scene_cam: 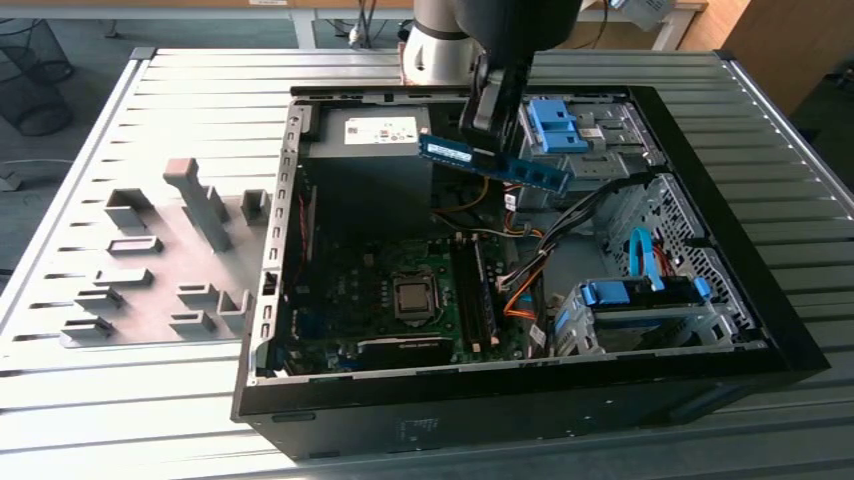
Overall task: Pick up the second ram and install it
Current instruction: 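Insert the second ram into the second slot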
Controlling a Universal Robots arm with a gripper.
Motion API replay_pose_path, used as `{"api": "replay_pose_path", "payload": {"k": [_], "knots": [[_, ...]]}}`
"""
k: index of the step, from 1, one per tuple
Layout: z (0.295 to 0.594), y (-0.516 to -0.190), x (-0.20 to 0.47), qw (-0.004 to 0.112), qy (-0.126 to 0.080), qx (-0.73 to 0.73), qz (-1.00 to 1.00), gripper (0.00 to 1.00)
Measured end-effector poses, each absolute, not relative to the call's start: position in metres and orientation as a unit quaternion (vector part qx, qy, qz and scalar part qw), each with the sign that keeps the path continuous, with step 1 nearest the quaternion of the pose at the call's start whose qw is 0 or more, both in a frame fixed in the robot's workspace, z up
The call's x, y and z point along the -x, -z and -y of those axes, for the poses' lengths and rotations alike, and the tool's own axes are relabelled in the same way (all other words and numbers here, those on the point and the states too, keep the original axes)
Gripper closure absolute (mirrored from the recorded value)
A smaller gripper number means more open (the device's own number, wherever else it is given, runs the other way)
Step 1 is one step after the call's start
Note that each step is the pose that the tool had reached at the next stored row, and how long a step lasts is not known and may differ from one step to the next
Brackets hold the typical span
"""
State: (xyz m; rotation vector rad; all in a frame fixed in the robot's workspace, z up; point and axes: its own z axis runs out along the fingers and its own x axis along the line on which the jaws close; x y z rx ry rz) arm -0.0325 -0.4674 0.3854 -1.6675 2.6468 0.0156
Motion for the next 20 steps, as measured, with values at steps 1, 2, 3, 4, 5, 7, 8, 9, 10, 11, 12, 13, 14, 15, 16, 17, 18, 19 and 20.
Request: {"api": "replay_pose_path", "payload": {"k": [1,2,3,4,5,7,8,9,10,11,12,13,14,15,16,17,18,19,20], "knots": [[0.4674,-0.3853,0.0325,0.007,-0.005,0.526,-0.851,0.86],[0.4674,-0.3851,0.0325,0.007,-0.005,0.518,-0.855,0.86],[0.4674,-0.3849,0.0325,0.007,-0.005,0.511,-0.860,0.86],[0.4674,-0.3849,0.0325,0.007,-0.005,0.503,-0.864,0.86],[0.4674,-0.3847,0.0325,0.007,-0.005,0.495,-0.869,0.86],[0.4674,-0.3844,0.0325,0.007,-0.004,0.479,-0.878,0.86],[0.4674,-0.3842,0.0325,0.007,-0.004,0.471,-0.882,0.86],[0.4674,-0.3840,0.0325,0.007,-0.004,0.463,-0.886,0.86],[0.4674,-0.3838,0.0325,0.007,-0.004,0.455,-0.890,0.86],[0.4674,-0.3836,0.0325,0.007,-0.004,0.447,-0.895,0.86],[0.4674,-0.3835,0.0325,0.007,-0.004,0.439,-0.899,0.86],[0.4674,-0.3833,0.0325,0.007,-0.004,0.431,-0.903,0.86],[0.4674,-0.3832,0.0325,0.007,-0.004,0.422,-0.906,0.86],[0.4674,-0.3830,0.0325,0.007,-0.004,0.414,-0.910,0.86],[0.4674,-0.3829,0.0325,0.007,-0.004,0.406,-0.914,0.86],[0.4674,-0.3827,0.0325,0.007,-0.004,0.398,-0.917,0.86],[0.4674,-0.3825,0.0325,0.007,-0.004,0.390,-0.921,0.86],[0.4674,-0.3824,0.0325,0.007,-0.004,0.381,-0.925,0.86],[0.4674,-0.3822,0.0325,0.007,-0.003,0.372,-0.928,0.86]]}}
